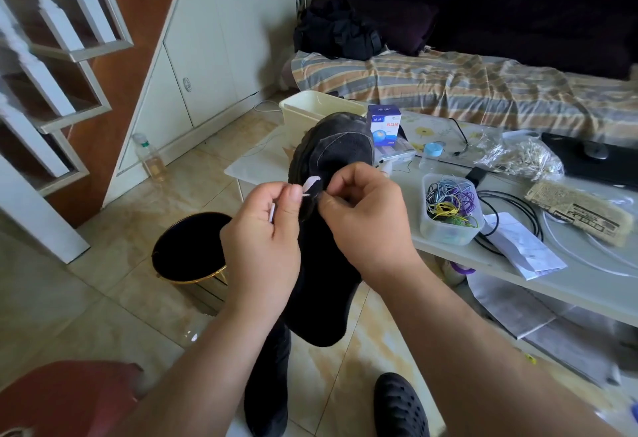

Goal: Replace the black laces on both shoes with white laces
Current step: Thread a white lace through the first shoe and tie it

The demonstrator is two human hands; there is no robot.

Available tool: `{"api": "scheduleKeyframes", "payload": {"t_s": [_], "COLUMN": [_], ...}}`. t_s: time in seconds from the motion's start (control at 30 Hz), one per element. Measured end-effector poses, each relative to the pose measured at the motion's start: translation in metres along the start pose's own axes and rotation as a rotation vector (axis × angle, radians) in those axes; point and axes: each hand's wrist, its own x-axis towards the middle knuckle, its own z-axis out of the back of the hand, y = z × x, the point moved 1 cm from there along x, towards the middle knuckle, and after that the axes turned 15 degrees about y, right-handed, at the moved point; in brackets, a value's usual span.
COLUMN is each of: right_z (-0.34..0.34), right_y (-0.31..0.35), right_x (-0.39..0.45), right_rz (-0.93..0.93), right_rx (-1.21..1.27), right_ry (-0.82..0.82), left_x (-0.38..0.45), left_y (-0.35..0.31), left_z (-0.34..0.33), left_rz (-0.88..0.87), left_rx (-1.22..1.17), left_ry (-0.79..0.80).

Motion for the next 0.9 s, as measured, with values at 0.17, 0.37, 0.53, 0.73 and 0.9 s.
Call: {"api": "scheduleKeyframes", "payload": {"t_s": [0.17,0.37,0.53,0.73,0.9], "right_z": [-0.009,-0.004,0.001,0.031,0.040], "right_y": [-0.003,-0.029,-0.041,-0.067,-0.085], "right_x": [-0.012,-0.012,-0.007,0.008,0.005], "right_rz": [0.076,-0.070,-0.120,-0.245,-0.335], "right_rx": [-0.255,-0.400,-0.394,-0.657,-0.743], "right_ry": [0.034,-0.156,-0.044,-0.085,-0.004], "left_x": [0.018,0.034,0.026,0.025,0.032], "left_y": [0.024,0.016,0.008,0.047,0.060], "left_z": [0.002,0.011,0.003,0.025,0.039], "left_rz": [0.315,0.520,0.490,0.499,0.458], "left_rx": [-0.079,-0.496,-0.645,-0.172,-0.418], "left_ry": [-0.105,-0.308,-0.176,0.090,-0.051]}}
